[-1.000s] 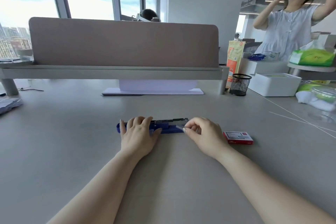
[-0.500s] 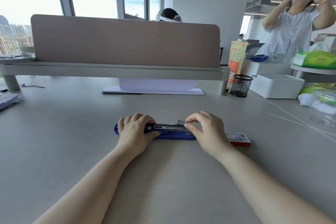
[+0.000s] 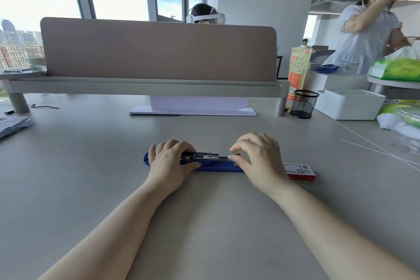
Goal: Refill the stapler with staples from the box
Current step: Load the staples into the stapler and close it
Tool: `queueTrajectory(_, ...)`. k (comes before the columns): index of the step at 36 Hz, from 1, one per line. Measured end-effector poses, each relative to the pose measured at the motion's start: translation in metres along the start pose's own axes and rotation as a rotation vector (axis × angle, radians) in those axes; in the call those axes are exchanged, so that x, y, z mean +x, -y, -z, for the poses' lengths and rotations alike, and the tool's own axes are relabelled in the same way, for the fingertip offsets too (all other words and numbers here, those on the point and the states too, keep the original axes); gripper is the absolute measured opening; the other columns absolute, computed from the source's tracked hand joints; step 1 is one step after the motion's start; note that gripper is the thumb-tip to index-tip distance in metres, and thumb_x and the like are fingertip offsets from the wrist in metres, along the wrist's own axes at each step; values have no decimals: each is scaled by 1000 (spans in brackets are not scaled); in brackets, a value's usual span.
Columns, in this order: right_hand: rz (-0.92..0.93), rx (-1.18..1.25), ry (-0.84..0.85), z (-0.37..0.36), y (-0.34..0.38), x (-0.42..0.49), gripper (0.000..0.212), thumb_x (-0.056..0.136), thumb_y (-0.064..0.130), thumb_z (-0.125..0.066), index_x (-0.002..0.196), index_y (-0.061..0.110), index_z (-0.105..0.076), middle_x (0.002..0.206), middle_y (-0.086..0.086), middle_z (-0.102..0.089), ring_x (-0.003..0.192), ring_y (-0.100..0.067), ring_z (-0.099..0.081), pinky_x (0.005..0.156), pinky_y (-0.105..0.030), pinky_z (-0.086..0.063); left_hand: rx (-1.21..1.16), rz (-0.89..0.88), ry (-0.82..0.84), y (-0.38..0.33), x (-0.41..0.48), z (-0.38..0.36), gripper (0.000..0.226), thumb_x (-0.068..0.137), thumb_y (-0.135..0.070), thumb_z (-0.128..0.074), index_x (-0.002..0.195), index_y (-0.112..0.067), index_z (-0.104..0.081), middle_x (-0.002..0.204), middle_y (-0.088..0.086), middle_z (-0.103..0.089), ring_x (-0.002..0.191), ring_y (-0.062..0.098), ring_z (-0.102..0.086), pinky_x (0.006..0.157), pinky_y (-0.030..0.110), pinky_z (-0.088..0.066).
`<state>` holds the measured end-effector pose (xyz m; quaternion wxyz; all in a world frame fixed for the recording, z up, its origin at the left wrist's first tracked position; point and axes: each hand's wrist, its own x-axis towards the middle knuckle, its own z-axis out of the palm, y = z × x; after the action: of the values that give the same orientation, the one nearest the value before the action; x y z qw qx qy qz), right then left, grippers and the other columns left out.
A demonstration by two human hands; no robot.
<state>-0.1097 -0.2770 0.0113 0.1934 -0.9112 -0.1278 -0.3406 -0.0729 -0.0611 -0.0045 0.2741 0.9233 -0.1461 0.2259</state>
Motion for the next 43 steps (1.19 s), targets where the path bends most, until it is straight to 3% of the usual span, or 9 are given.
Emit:
queueTrajectory(7, 15, -24, 9, -2, -1, 0, 11, 75, 34, -67, 82, 26, -67, 92, 8, -65, 93, -19, -56, 78, -24, -22, 10, -9, -1, 1, 0, 0, 24, 76, -47, -66, 97, -36, -60, 105, -10, -54, 107, 19, -45, 107, 45, -22)
queueTrajectory(13, -3, -2, 6, -2, -1, 0, 9, 75, 31, -68, 81, 24, -68, 91, 6, -66, 90, -20, -57, 82, -29, -29, 2, -15, -7, 2, 0, -1, 25, 75, -48, -67, 96, -36, -61, 103, -11, -54, 107, 18, -45, 107, 45, -23)
queueTrajectory(33, -22, -28, 5, -2, -5, -1, 8, 77, 31, -67, 83, 26, -70, 93, 8, -66, 93, -19, -56, 83, -26, -25, 26, -15, -6, 3, 0, -1, 24, 78, -50, -63, 99, -37, -60, 102, -13, -51, 107, 17, -44, 108, 45, -22)
queueTrajectory(38, -48, -15, 3, -2, -7, -1, 11, 78, 33, -63, 84, 27, -70, 93, 6, -67, 94, -19, -56, 82, -25, -24, 64, 18, 17, 3, 1, -1, 26, 81, -51, -59, 103, -37, -61, 105, -11, -53, 113, 20, -43, 113, 48, -13)
queueTrajectory(43, -137, 29, 38, -3, -6, -3, 17, 81, 31, -65, 95, 22, -68, 102, 2, -67, 102, -21, -55, 84, -28, -29, 111, 75, 45, -1, -2, 4, 37, 82, -57, -53, 115, -39, -57, 125, -7, -53, 127, 22, -37, 115, 50, 8)
